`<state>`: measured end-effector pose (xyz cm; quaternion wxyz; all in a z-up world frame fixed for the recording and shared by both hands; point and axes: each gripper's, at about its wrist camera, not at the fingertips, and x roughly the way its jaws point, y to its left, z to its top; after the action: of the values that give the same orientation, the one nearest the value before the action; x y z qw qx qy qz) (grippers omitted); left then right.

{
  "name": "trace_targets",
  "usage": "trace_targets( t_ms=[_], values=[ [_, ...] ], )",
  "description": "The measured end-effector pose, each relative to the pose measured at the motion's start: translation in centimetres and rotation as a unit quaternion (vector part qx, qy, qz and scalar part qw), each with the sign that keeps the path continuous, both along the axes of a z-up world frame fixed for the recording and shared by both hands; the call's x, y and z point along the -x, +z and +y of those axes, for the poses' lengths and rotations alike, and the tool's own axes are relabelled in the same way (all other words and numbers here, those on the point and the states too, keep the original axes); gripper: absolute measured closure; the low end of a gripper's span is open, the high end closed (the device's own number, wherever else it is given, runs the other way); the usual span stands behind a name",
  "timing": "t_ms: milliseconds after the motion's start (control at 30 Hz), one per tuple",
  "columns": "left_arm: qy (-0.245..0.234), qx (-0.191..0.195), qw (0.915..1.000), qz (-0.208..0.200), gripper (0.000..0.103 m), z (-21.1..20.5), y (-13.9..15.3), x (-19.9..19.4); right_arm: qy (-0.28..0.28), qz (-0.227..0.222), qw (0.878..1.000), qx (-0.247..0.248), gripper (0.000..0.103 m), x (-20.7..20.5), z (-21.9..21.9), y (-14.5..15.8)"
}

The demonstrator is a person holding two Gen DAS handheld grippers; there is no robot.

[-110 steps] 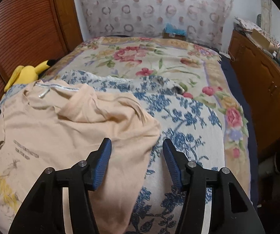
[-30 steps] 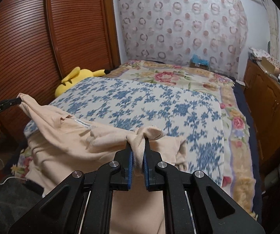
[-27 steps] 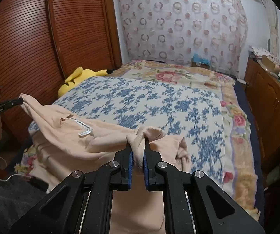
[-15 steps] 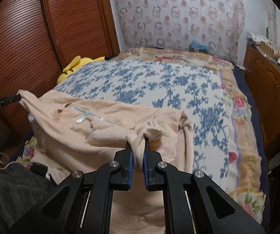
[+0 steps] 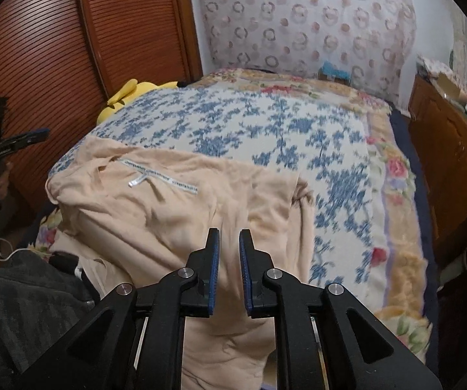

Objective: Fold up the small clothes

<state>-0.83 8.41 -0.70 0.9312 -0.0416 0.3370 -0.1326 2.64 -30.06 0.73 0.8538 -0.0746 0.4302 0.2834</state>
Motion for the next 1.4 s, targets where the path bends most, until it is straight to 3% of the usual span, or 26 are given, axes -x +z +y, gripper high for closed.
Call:
trace_targets(
  t_ms=[100,233,467,600,933,1267,1367,1400],
  values=[
    [0.001,-0.012,0.9999,0.009,0.045,-0.4,-1.0,-2.2,0.000,-0.020,1.000,0.011,0.074,-0.6,-0.1,1.1],
    [0.003,-0.010,0.9993,0.035,0.043,-0.3,-2.7,-5.2,-0.012,-0.029,0.999,0.018,0.066,-2.7,0.1,0.2],
    [0.016,-0.033,0.9960,0.081,0.043,0.5,-5.9,-9.3,-0.019,-0.008,1.000,0.017,0.066,-8.5,1.4,-4.8],
    [0.024,-0.027,0.9943,0.100,0.043,1.4,-7.3,-10.6,-0.029,-0.003,0.999,0.027,0.063,-11.0,1.8,-6.8],
    [0.038,-0.023,0.9917,0.121,0.043,2.5,-9.4,-10.9,-0.050,0.022,0.998,0.026,0.054,-12.5,1.1,-9.0],
    [0.040,-0.013,0.9927,0.113,0.043,2.3,-10.3,-10.4,-0.046,0.012,0.998,0.041,0.054,-11.6,1.7,-9.6],
    [0.033,-0.009,0.9936,0.107,0.056,2.3,-10.3,-10.1,-0.043,0.005,0.998,0.049,0.064,-11.4,1.9,-9.7],
    [0.030,-0.007,0.9938,0.107,0.061,2.2,-10.3,-10.0,-0.040,0.005,0.998,0.047,0.074,-11.3,1.9,-9.7]
  ],
)
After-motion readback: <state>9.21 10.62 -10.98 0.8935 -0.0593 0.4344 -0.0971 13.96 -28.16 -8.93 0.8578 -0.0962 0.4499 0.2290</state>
